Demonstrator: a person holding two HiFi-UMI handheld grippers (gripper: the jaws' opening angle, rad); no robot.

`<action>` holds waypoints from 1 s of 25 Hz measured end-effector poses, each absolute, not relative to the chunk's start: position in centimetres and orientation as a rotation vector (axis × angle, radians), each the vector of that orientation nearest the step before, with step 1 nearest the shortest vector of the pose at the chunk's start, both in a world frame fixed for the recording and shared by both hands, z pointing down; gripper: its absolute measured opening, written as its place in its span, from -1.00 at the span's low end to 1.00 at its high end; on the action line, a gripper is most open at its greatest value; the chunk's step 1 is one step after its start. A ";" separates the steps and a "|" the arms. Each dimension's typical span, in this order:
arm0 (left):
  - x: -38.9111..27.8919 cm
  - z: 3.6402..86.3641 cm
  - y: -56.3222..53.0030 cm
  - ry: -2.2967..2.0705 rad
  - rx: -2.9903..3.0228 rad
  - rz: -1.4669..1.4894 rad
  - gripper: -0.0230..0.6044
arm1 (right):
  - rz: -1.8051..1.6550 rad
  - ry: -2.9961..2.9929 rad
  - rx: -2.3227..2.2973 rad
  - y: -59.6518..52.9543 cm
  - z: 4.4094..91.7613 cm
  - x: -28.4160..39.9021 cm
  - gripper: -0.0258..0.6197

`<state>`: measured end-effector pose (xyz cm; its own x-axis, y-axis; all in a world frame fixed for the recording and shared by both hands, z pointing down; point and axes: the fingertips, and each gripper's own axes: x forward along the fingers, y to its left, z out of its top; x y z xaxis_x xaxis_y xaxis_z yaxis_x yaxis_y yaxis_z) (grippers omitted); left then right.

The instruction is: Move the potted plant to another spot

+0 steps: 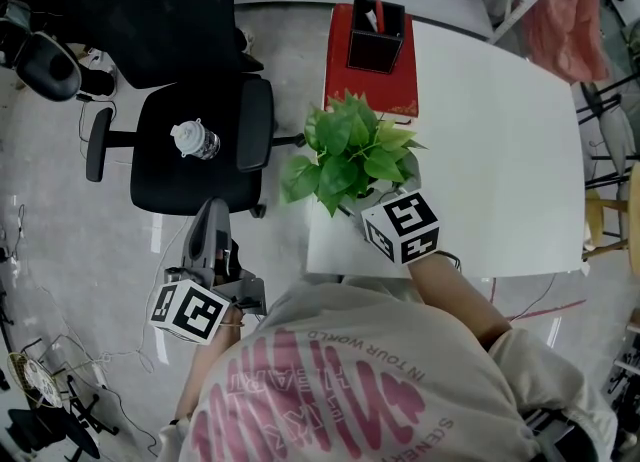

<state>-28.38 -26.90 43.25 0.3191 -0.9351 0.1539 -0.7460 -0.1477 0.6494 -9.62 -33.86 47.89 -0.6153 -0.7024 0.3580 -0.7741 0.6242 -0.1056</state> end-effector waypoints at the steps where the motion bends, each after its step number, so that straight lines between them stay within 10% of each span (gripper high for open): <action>1: -28.4 43.3 -26.9 -1.484 1.947 -0.380 -0.85 | 0.362 -2.570 1.197 -33.9 47.9 -9.6 0.82; 25: -29.8 44.2 -25.1 -1.528 1.889 -0.421 -0.85 | 0.470 -2.559 1.154 -33.6 49.2 -9.4 0.81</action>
<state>-29.78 -25.14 44.17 0.2642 -0.9521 0.1542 -0.7385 -0.0969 0.6673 -9.44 -33.62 49.22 -0.6351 -0.6652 0.3927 -0.7613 0.6251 -0.1724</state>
